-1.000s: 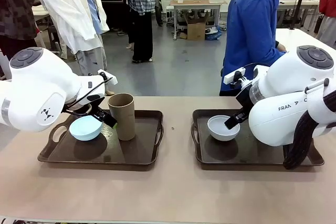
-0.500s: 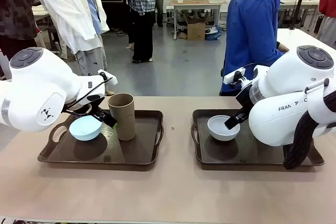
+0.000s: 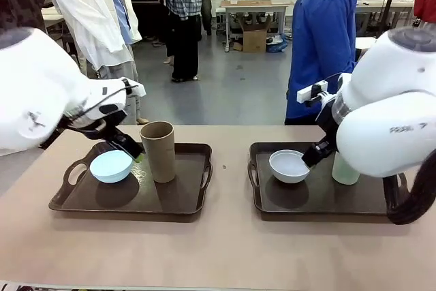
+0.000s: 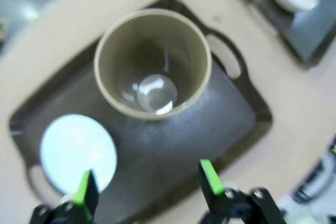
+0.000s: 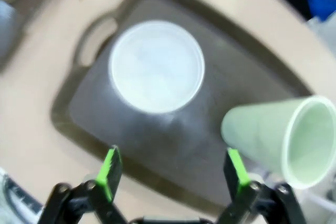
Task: Set up a tray with a mat and arrange the tableware.
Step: Pick up the Picnic Bowl and Reusable plastic cup from the Handle tray in front of the human's position and hold them in the air.
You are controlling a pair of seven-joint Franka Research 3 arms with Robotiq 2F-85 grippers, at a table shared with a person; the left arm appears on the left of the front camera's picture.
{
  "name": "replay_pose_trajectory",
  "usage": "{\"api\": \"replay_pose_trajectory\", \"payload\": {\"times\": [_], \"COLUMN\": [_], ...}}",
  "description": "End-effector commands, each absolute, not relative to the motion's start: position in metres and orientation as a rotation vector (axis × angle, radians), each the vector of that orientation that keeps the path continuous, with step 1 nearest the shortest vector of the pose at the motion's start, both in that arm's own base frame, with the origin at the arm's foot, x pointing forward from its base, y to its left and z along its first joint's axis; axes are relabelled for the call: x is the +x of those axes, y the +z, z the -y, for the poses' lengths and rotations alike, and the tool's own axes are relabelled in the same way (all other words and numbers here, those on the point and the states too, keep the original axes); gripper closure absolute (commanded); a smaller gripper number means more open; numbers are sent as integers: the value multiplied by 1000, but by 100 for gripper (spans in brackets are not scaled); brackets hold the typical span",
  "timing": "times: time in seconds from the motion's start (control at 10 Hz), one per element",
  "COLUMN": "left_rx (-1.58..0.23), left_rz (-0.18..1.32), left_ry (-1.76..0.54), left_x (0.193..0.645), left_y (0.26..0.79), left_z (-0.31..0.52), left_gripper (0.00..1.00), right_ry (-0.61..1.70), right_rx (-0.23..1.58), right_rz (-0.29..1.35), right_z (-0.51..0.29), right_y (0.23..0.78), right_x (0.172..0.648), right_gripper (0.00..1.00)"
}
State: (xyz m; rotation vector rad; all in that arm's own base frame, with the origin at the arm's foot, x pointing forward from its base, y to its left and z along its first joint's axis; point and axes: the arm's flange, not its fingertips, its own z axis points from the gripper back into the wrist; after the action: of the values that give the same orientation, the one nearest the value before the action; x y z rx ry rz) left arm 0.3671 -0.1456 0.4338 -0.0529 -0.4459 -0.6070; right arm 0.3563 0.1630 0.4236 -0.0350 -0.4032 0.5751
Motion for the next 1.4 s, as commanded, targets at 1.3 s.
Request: {"api": "replay_pose_trajectory", "payload": {"times": [1.3], "left_rx": [-882], "left_rz": [308], "left_ry": [7], "left_x": [328], "left_y": [462], "left_z": [-79], "left_gripper": [0], "right_ry": [-137], "right_rx": [787], "right_rz": [429], "right_z": [163], "right_y": [438], "right_x": [241], "right_gripper": [0]}}
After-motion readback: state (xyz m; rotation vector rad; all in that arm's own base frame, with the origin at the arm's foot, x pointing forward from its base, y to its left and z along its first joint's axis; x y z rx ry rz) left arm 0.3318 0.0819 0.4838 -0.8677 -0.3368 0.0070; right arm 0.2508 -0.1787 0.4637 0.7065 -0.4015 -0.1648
